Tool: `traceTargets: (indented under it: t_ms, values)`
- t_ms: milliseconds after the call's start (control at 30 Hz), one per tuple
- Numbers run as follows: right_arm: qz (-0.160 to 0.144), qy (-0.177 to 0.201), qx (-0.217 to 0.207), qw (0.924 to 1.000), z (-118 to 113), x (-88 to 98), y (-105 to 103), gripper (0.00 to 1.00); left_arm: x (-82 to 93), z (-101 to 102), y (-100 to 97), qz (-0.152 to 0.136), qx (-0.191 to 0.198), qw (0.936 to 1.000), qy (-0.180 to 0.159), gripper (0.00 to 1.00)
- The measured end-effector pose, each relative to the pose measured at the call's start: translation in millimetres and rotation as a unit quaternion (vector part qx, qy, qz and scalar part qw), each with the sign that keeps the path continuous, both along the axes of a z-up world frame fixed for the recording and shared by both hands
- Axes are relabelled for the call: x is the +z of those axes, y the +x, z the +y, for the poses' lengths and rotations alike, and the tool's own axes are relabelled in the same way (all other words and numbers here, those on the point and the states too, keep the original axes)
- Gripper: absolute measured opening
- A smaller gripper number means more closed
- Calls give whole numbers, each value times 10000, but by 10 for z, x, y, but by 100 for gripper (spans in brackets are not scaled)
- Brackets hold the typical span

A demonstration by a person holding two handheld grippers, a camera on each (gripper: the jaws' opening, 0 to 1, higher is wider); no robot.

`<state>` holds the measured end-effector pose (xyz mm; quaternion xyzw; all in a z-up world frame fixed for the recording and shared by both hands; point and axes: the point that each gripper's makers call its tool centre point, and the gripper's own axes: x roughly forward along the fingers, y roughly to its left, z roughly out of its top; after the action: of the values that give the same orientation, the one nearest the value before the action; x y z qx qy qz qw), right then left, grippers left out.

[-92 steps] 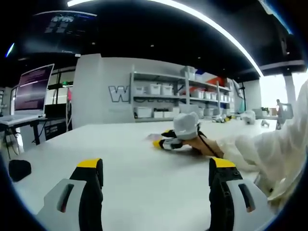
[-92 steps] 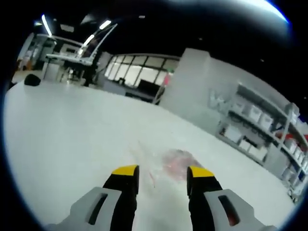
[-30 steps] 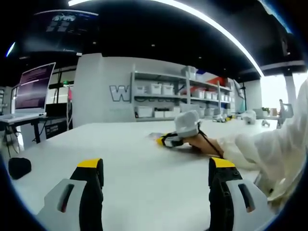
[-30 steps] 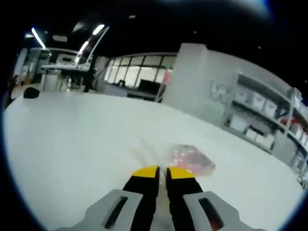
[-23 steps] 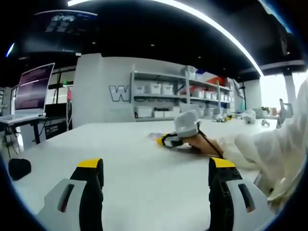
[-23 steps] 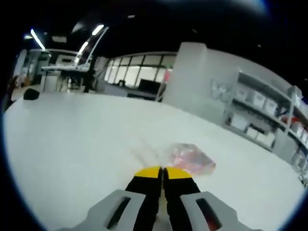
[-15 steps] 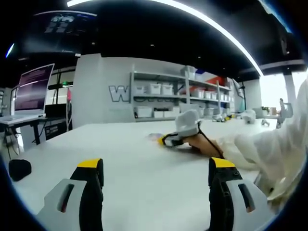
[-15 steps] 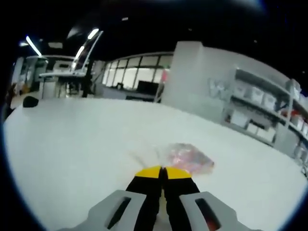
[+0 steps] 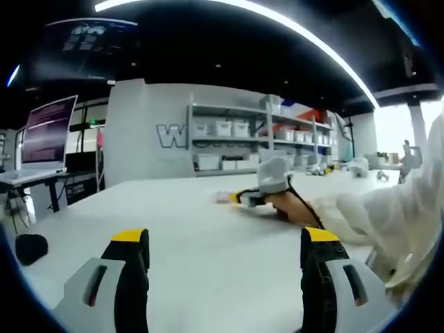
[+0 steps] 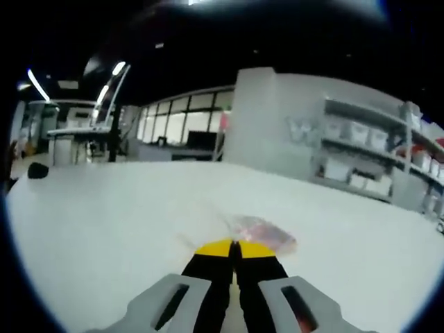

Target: Open the resealable bag by pulling the two sides of the seal apart until the entire bag opening is separated and visibly accessible.

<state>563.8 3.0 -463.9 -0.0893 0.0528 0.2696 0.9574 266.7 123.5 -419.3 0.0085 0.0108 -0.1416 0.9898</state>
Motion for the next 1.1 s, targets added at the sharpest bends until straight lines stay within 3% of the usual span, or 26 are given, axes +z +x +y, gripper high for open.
traceTargets:
  t_ms: [333, 1100]
  values:
    - [-140, 393, -131, 9990, -108, 138, 47, 0, 9, 0, -2, 5, 5, 10000, 26, 89]
    - [-645, 577, -124, 9962, -250, 651, 151, 0, -41, 11, -2, 60, 24, 10000, 11, 89]
